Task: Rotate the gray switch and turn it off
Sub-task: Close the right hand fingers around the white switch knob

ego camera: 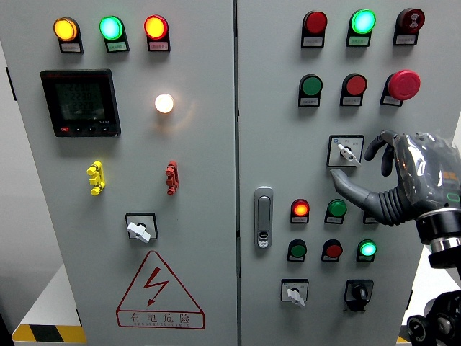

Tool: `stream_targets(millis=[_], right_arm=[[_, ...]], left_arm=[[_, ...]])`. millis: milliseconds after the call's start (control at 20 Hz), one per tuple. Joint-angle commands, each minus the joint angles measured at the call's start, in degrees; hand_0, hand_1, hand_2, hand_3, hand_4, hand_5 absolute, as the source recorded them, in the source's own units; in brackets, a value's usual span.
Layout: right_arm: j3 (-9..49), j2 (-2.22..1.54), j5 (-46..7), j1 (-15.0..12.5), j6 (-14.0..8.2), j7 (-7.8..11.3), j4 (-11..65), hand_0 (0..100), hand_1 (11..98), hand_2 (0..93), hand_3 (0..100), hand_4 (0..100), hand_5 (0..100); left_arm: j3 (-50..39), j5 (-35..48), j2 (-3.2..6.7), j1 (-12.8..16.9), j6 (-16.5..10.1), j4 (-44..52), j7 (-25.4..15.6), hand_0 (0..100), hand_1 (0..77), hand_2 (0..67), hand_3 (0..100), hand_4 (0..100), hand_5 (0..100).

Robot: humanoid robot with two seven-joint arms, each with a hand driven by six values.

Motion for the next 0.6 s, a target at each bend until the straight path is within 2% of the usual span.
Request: stream_targets(millis=[0, 450, 550], right_arm=[[0.1, 0.0, 0.0, 0.1, 0.0, 0.0, -0.4, 0, 34.3, 64.1, 88, 100, 100], [0.2, 0.09, 0.0, 1.3, 0.1, 0.09, -2.5, 0, 34.7, 64.2, 88, 100, 100], [0.1, 0.0, 0.0, 1.6, 0.1, 0.09, -2.7, 0, 34.6, 64.3, 88, 100, 100]], left_arm=[[0.0, 0.0, 0.0, 0.0, 0.0, 0.0, 0.0, 85, 0.0, 13.4, 19, 8, 11], [0.0, 0.0, 0.0, 0.0, 0.0, 0.0, 0.0, 85, 0.0, 13.4, 19, 8, 11], [0.0, 0.0, 0.0, 0.0, 0.0, 0.0, 0.0, 85, 0.0, 13.4, 19, 8, 11]])
